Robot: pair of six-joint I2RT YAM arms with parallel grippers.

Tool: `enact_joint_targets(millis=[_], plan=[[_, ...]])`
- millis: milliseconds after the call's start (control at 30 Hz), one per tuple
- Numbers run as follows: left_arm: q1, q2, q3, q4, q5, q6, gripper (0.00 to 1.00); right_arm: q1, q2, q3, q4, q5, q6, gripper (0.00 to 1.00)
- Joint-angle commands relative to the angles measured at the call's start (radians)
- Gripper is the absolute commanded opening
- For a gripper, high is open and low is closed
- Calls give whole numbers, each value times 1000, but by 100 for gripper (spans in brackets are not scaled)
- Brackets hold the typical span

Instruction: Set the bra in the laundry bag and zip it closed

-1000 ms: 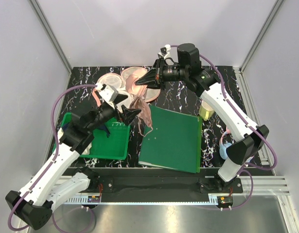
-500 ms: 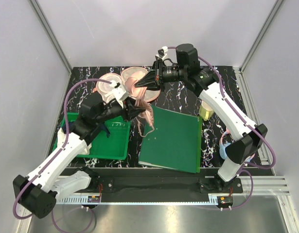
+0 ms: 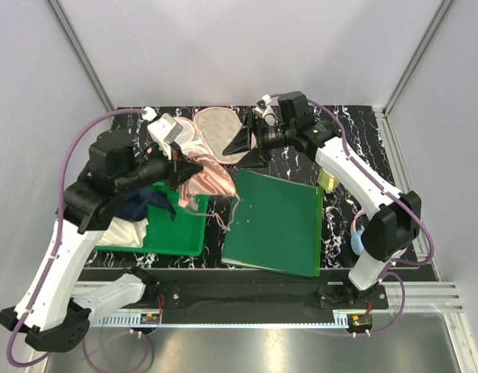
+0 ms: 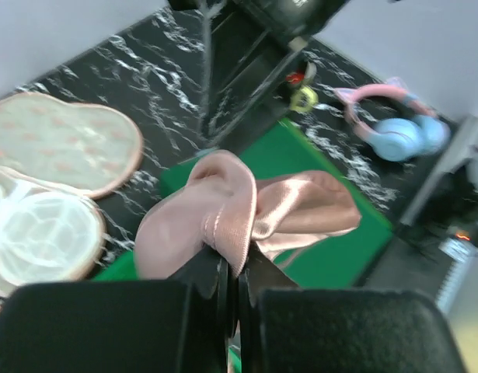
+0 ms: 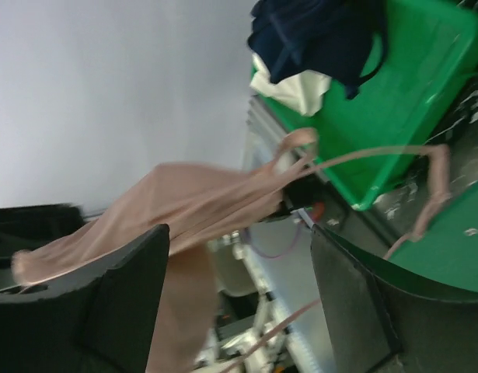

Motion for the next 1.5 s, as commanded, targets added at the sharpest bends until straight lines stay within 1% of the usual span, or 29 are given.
enact_joint_targets(millis=[0,33,100,133,167,200,233,267,367,467,500,533,600,800,867,933,967,1000,1033,1067,1100,1167,1200,1233,1300,1367,1400,1433,1467], plan=[[3,82,137,-367,153,-117,0,-5,-81,-17,-62,48,-439,85],[3,101,190,-412,175,-119,0,-5,-107,-23,-77,25,-484,91],[-3,135,237,-495,219,-102,0,-2,-139,-51,-84,-10,-599,94],[-5,135,252,-491,306,-108,0,4,-185,-69,-78,-35,-650,100],[-5,138,260,-477,363,-141,0,11,-214,-92,-65,-35,-714,100],[-5,146,274,-476,416,-160,0,19,-248,-180,-24,-9,-800,100],[-7,161,283,-474,527,-177,0,28,-316,-230,60,-32,-851,100],[-7,160,286,-471,571,-203,0,27,-349,-311,91,-70,-909,100],[-4,143,277,-459,658,-212,0,27,-460,-396,174,-108,-1005,100],[-5,143,271,-453,764,-220,0,27,-513,-429,198,-260,-985,100],[-4,143,271,-434,781,-225,0,27,-520,-443,230,-361,-903,100],[-5,141,272,-428,796,-228,0,25,-523,-456,311,-410,-858,100],[-4,141,275,-411,810,-234,0,36,-526,-482,367,-490,-777,100],[-4,120,263,-307,881,-301,0,87,-507,-517,491,-526,-760,100],[-4,115,260,-276,892,-329,0,100,-492,-541,594,-536,-674,100],[-4,109,257,-253,893,-352,0,129,-469,-566,819,-564,-554,99],[-2,109,258,-226,898,-361,0,139,-460,-595,912,-570,-413,98],[-2,107,258,-209,901,-372,0,148,-442,-609,1093,-579,-341,97],[-2,106,258,-189,899,-395,0,166,-431,-621,1172,-584,-274,95],[1,106,258,-169,899,-401,0,173,-420,-635,1236,-587,-155,94],[7,107,258,-160,901,-404,0,177,-397,-638,1334,-592,-102,92],[12,107,252,-150,899,-406,0,186,-382,-654,1425,-599,31,87],[16,107,251,-147,899,-407,0,188,-377,-661,1482,-590,59,85],[18,107,249,-146,901,-407,0,188,-377,-667,1493,-586,76,83],[30,106,251,-140,905,-406,0,188,-385,-683,1475,-575,78,71],[42,101,251,-140,910,-406,0,188,-388,-678,1411,-566,29,50],[55,101,249,-138,915,-406,0,188,-391,-675,1347,-563,11,43],[59,101,249,-137,918,-404,0,189,-395,-672,1329,-561,-1,41],[64,98,248,-137,921,-406,0,189,-398,-667,1311,-560,-27,36]])
